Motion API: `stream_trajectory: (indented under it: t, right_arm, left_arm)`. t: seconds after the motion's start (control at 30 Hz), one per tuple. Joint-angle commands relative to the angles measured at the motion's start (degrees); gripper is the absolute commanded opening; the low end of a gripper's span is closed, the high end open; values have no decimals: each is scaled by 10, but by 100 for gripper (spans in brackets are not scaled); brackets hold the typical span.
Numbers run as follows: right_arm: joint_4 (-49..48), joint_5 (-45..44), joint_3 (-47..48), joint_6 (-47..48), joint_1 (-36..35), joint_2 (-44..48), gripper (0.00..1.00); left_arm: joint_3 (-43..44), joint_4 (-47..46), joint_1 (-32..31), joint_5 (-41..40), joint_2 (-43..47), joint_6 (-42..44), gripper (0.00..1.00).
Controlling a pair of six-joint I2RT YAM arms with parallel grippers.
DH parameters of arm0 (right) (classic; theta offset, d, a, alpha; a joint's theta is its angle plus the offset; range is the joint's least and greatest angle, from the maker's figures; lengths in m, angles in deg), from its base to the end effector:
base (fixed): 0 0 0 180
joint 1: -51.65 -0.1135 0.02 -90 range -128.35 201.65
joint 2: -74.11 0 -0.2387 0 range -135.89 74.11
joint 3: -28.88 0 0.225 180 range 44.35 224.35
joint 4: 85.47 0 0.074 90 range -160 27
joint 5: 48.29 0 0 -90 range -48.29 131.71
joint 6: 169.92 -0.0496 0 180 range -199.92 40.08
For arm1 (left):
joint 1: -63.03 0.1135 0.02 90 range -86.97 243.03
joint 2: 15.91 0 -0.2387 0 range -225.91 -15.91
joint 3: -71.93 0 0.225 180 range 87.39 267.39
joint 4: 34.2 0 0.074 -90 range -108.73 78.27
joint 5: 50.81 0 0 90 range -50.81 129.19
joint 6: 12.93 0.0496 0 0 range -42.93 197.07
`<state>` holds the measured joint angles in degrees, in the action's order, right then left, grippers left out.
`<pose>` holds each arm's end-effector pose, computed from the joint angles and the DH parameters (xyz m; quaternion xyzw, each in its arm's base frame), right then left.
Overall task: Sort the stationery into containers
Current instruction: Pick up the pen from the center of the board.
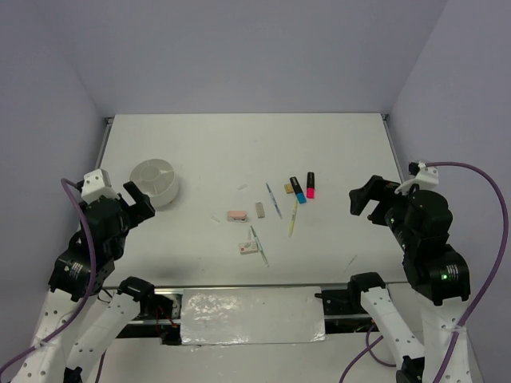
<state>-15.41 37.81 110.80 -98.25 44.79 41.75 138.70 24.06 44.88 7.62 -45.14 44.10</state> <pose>0.0798 0.0062 0.3693 0.1014 0.8151 0.0969 0.5621 0.1020 -0.0061 0.3260 -0.2554 0.7652 -0.0341 0.5900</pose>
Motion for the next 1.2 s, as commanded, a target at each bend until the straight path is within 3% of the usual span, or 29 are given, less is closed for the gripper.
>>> stream_trajectory:
  t: [0.0, 0.13, 0.23, 0.4, 0.47, 0.5, 0.53, 0.6, 0.67, 0.87, 1.03, 1.17]
  right_arm:
    - [-14, -14, 10, 0, 3, -3, 100]
    - [-31, -1, 5, 0, 3, 8, 100]
    - [-47, 55, 3, 10, 3, 11, 100]
    - [-77, 176, -14, 0, 2, -64, 100]
    - [-88, 184, -24, -14, -24, -104, 100]
    - [-91, 168, -26, -36, -52, -144, 100]
    - [-105, 105, -28, -43, -132, -161, 100]
    - [-113, 4, -26, -66, -203, -219, 100]
    - [-126, -30, -30, -88, -263, -255, 100]
    - [-162, -102, -47, -119, -359, -324, 97]
    - [-147, -144, -49, -116, -427, -343, 76]
    - [-153, -154, -76, -119, -453, -344, 72]
  left_arm:
    - [0, -21, -2, 4, 2, 10, 99]
    - [-2, -24, -3, 10, -1, 13, 99]
    - [-1, -23, -2, 10, -6, 13, 99]
    - [-2, -31, -3, 23, -10, 20, 99]
    - [-3, -31, -3, 25, -15, 21, 99]
    - [-3, -31, -3, 25, -18, 20, 100]
    - [-2, -30, -3, 24, -21, 19, 99]
    - [-1, -24, -3, 18, -26, 16, 99]
    - [-1, -23, -3, 15, -26, 15, 99]
    - [-5, -31, -5, 26, -30, 19, 99]
    - [2, -31, -6, 33, -74, 13, 99]
    - [14, -10, -6, 15, -123, 8, 99]
